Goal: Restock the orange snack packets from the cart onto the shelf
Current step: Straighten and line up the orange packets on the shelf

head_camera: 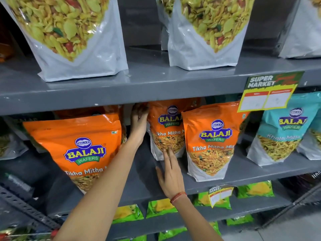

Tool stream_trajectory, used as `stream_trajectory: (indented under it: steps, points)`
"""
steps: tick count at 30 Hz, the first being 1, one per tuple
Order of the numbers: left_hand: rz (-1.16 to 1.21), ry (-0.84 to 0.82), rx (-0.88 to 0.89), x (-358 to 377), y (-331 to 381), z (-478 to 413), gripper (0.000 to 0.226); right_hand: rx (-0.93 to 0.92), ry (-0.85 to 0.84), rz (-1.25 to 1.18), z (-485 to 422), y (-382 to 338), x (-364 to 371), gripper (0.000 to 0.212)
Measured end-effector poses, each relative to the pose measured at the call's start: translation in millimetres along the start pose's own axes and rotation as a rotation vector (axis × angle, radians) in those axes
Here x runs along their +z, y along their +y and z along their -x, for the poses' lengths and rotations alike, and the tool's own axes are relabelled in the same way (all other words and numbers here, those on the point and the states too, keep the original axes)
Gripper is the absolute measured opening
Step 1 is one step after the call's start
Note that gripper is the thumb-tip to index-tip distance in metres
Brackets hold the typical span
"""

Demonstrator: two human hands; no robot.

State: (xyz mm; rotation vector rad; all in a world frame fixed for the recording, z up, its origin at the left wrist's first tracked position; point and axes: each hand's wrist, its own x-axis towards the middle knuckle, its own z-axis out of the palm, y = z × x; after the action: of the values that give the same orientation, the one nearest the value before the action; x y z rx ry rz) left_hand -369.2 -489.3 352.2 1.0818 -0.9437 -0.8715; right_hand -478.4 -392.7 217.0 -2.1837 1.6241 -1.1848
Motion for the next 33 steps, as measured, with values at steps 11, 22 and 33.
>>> stream_trajectory:
  steps: [11, 22, 33]
  points:
    - [-0.187, -0.365, -0.08, 18.3, -119.0, 149.1, 0.057, 0.264, 0.507, -0.201, 35.1, 64.6, -89.7, 0.057]
    - [-0.393, -0.454, -0.168, 36.6, -129.1, 150.2, 0.063, 0.504, 0.119, -0.683, 27.1, 103.1, -100.4, 0.073]
    - [-0.466, -0.384, -0.148, -45.8, -104.4, 141.4, 0.049, 0.426, -0.058, -0.719, 34.2, 57.5, -65.4, 0.083]
